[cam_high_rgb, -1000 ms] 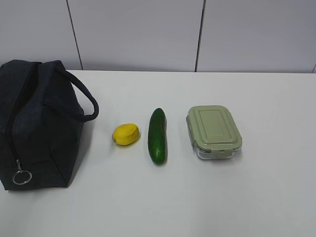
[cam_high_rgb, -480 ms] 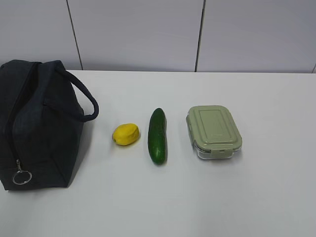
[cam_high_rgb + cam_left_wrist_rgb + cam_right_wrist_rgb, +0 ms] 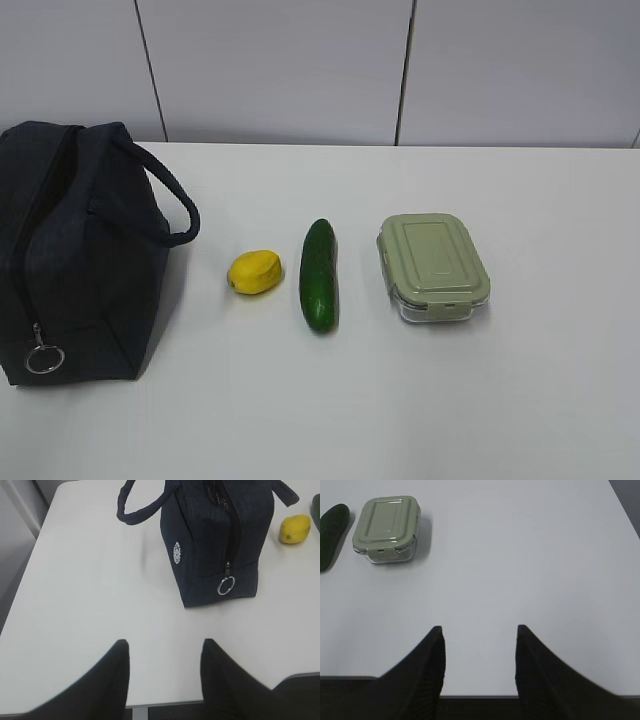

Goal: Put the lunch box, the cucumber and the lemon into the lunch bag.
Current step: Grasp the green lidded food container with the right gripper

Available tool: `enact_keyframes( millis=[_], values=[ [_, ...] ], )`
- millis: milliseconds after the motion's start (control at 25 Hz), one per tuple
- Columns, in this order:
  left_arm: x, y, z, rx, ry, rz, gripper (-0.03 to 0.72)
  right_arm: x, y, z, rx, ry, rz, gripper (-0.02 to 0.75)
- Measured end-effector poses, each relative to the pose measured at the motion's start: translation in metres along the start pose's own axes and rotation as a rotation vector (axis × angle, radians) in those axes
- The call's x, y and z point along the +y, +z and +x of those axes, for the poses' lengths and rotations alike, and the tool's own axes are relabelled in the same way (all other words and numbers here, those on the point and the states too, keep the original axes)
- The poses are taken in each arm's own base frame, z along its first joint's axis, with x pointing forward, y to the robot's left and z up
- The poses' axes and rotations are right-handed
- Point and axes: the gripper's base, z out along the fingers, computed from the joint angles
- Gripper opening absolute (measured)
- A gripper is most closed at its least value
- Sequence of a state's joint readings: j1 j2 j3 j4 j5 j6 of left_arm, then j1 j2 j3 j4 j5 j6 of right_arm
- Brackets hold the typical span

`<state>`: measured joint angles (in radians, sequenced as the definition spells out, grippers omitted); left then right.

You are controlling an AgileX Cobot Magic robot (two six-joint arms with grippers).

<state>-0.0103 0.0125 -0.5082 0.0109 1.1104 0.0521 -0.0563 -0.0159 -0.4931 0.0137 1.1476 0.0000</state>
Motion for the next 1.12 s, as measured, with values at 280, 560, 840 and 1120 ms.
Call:
enact_keyframes(
  millis=[280, 560, 840, 1120],
  values=[
    [0.0000, 0.0000, 0.0000, 0.000, 0.000, 0.000, 0.321, 0.0000, 0.0000, 0.0000, 0.000, 0.000, 0.000, 0.349],
    [0.0000, 0.0000, 0.0000, 0.000, 0.000, 0.000, 0.321, 0.0000, 0.0000, 0.0000, 0.000, 0.000, 0.000, 0.349],
    [0.0000, 0.0000, 0.0000, 0.000, 0.000, 0.000, 0.321, 0.0000, 0.0000, 0.0000, 0.000, 0.000, 0.000, 0.349],
    [0.0000, 0.0000, 0.0000, 0.000, 0.000, 0.000, 0.321, 0.0000, 0.0000, 0.0000, 0.000, 0.000, 0.000, 0.349]
  ],
)
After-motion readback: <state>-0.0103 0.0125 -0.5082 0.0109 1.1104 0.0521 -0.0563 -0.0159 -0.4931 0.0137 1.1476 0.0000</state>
